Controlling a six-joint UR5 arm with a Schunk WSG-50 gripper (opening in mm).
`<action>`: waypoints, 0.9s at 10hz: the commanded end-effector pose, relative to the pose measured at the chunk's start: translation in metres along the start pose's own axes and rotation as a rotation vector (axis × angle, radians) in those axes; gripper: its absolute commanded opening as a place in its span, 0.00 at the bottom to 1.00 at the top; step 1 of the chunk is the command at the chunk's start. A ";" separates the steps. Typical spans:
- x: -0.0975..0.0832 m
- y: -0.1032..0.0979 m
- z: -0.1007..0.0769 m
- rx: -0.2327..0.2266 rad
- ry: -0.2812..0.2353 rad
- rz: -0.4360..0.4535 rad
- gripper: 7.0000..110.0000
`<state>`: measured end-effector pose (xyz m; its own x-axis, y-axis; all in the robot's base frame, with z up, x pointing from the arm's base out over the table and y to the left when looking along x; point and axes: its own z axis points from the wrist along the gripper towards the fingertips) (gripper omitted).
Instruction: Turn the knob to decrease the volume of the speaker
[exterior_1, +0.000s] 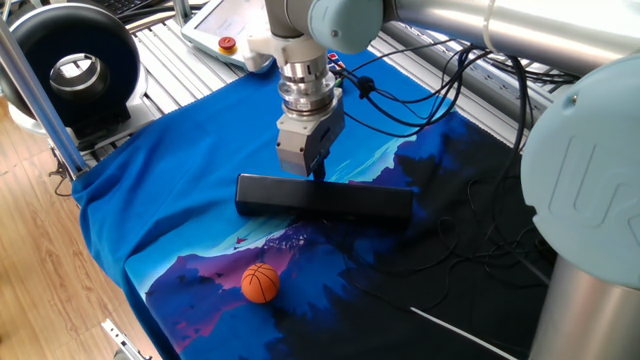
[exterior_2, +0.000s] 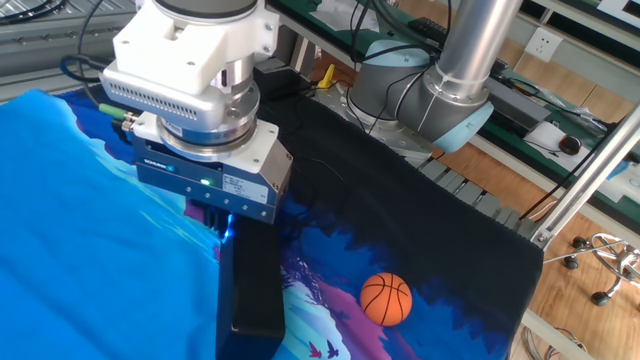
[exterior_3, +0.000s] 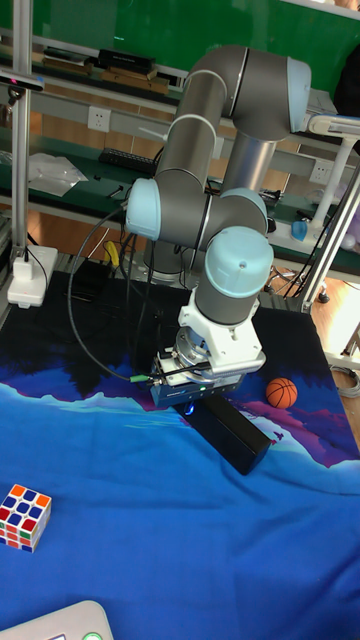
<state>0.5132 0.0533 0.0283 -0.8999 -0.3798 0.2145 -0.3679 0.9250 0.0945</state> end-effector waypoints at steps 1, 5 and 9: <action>0.000 0.004 0.000 -0.017 -0.005 0.003 0.00; 0.002 0.006 0.002 -0.019 -0.002 0.004 0.00; 0.005 0.008 0.005 -0.018 0.000 0.002 0.00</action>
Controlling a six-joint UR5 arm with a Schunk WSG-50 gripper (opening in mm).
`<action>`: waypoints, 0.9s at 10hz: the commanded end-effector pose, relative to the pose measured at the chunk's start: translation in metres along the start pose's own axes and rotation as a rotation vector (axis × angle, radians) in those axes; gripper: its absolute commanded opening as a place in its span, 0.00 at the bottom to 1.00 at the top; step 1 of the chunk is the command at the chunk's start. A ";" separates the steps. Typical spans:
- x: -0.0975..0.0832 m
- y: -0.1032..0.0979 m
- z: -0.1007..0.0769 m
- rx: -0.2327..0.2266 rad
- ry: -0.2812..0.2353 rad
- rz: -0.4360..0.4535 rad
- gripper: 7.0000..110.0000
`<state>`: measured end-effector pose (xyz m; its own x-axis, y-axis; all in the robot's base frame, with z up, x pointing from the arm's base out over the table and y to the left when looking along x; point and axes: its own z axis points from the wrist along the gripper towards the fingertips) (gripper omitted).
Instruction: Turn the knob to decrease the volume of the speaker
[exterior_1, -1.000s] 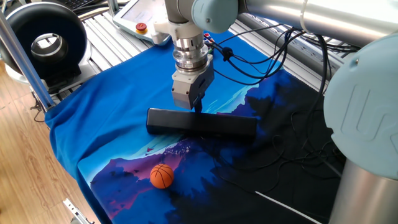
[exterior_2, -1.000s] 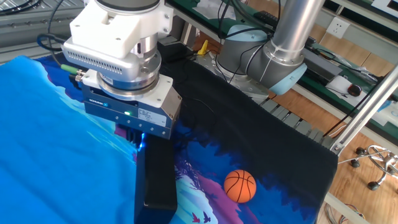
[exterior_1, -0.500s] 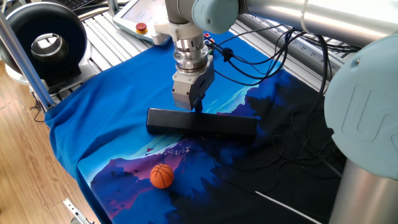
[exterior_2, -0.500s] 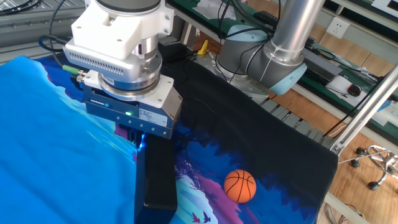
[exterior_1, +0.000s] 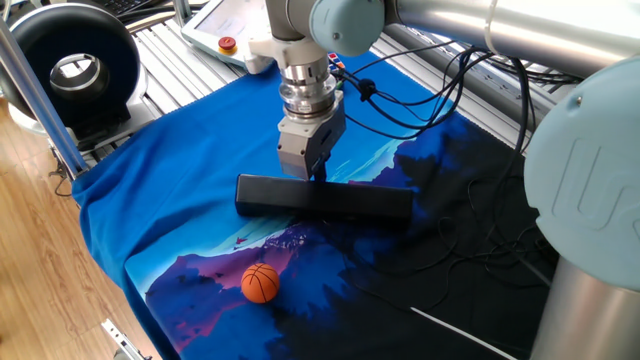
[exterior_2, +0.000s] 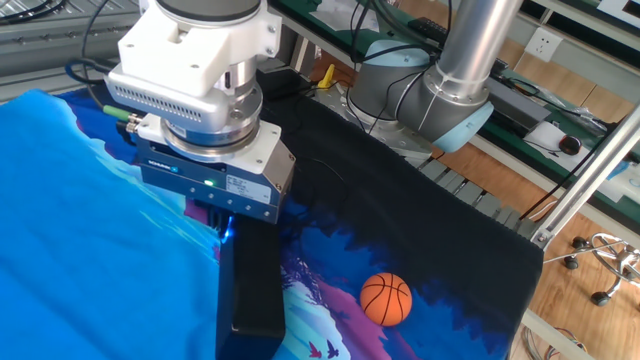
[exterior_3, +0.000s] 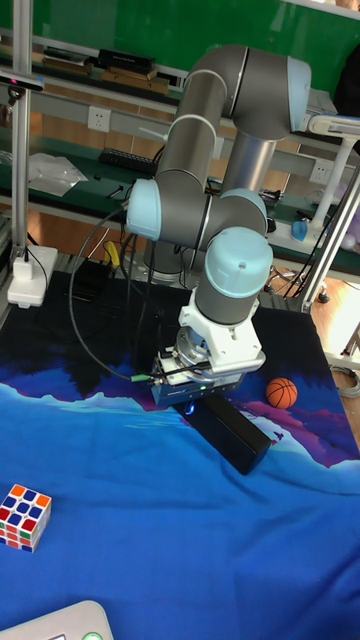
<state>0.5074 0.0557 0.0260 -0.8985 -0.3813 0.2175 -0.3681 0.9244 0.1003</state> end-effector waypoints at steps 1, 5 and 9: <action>0.002 0.003 0.002 -0.012 -0.004 0.002 0.00; 0.003 0.000 -0.001 -0.009 0.004 0.000 0.00; 0.004 0.000 0.002 -0.005 0.006 0.001 0.00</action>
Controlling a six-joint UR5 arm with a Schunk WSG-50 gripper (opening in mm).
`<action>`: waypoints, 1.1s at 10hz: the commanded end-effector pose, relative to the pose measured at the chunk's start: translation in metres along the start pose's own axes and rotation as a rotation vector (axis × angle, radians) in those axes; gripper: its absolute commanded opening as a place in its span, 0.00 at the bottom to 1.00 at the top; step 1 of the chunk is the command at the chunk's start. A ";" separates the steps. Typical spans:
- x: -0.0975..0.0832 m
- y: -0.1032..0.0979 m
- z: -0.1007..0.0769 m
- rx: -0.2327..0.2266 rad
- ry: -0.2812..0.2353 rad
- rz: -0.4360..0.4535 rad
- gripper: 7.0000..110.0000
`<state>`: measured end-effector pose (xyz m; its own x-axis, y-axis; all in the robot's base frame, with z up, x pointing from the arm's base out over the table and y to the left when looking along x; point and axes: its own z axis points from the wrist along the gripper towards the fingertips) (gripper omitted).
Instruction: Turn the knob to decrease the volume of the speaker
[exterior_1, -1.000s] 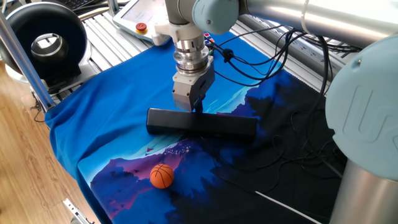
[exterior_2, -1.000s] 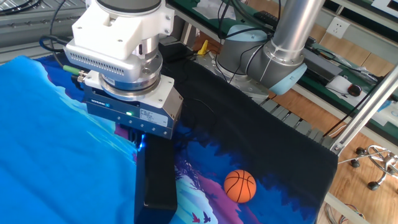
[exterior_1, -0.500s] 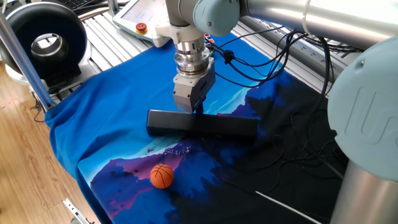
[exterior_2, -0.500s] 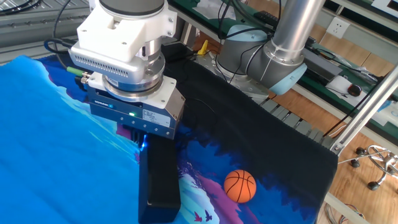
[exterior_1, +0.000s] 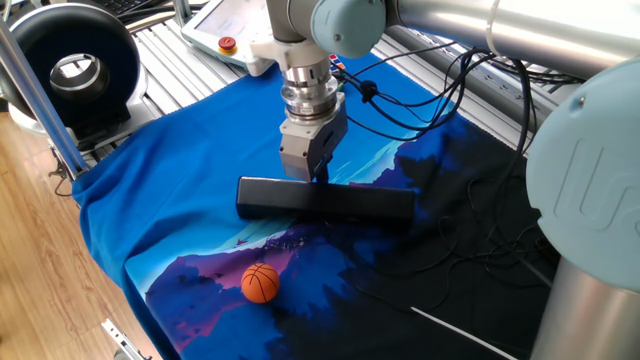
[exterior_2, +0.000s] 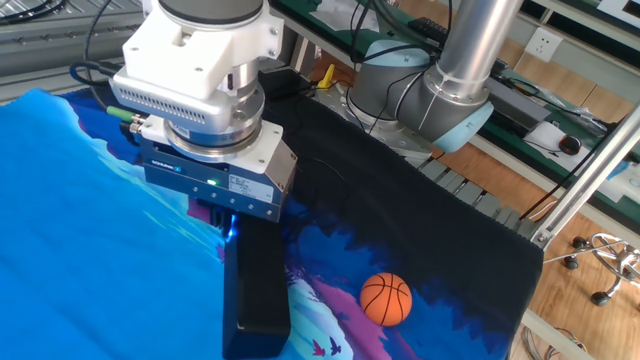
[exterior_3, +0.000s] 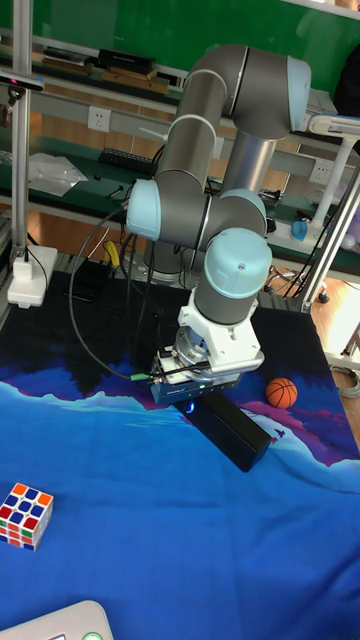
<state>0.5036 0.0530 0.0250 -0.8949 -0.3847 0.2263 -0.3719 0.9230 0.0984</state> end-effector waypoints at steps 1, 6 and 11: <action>0.000 0.002 0.001 -0.008 -0.005 0.004 0.00; 0.002 0.000 0.000 -0.005 0.003 0.003 0.00; 0.004 -0.001 0.001 -0.001 0.011 0.005 0.00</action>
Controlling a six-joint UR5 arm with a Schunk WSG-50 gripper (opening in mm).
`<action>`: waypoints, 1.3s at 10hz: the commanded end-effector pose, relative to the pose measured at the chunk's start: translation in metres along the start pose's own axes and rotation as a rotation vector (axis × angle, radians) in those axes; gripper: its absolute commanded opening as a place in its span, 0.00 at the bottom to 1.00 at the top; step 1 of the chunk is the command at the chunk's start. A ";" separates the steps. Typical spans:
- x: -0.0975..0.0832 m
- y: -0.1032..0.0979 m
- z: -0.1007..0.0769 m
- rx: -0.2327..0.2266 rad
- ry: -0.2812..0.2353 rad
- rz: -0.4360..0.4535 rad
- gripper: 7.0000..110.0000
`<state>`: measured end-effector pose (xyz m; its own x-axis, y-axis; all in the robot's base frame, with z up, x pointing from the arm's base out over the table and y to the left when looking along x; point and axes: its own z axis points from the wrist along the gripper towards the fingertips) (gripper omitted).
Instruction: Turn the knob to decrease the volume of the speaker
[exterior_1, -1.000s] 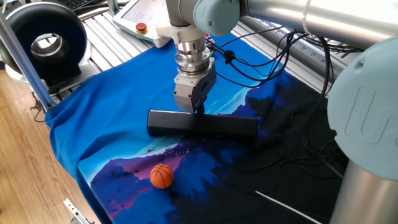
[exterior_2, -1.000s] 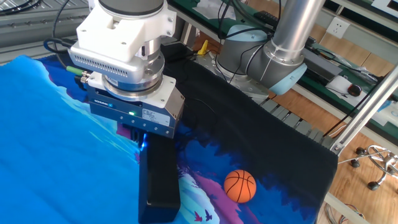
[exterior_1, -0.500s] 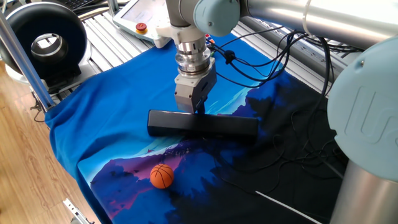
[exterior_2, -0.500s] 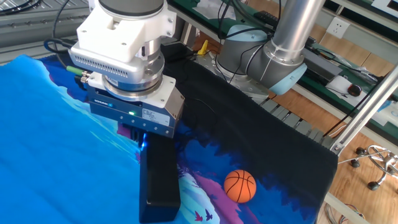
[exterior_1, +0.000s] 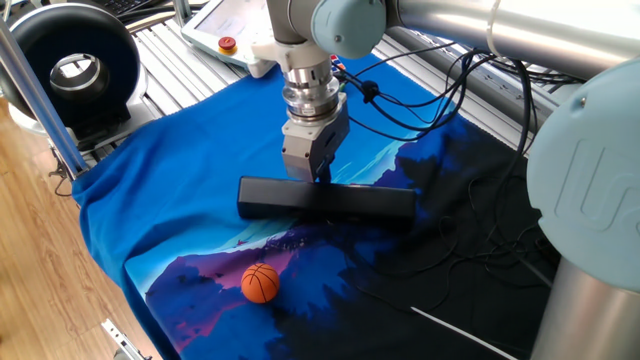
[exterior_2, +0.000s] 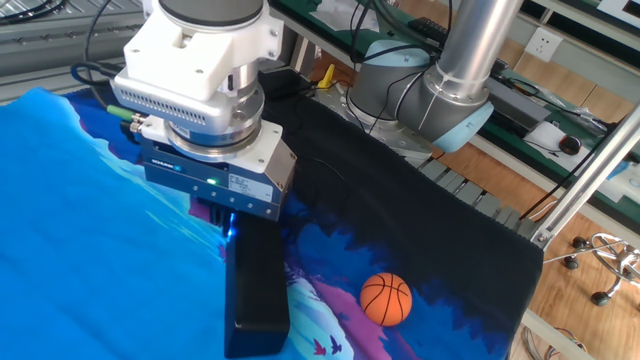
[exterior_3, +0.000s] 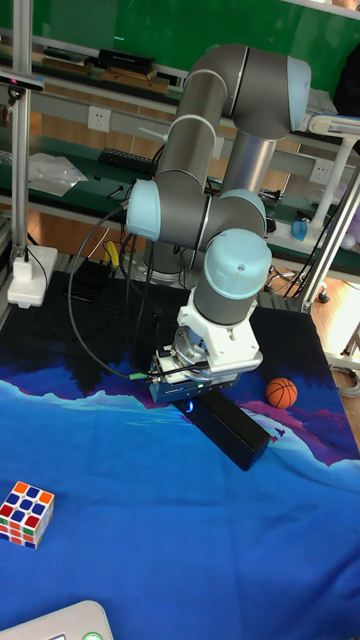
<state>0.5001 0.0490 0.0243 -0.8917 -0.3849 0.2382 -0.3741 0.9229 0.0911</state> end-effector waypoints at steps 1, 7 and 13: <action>0.001 0.000 -0.001 -0.004 0.004 0.007 0.00; 0.008 -0.002 0.000 0.002 0.028 0.013 0.00; 0.012 -0.004 0.001 0.005 0.044 0.017 0.00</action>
<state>0.4916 0.0408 0.0254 -0.8842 -0.3742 0.2795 -0.3682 0.9266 0.0761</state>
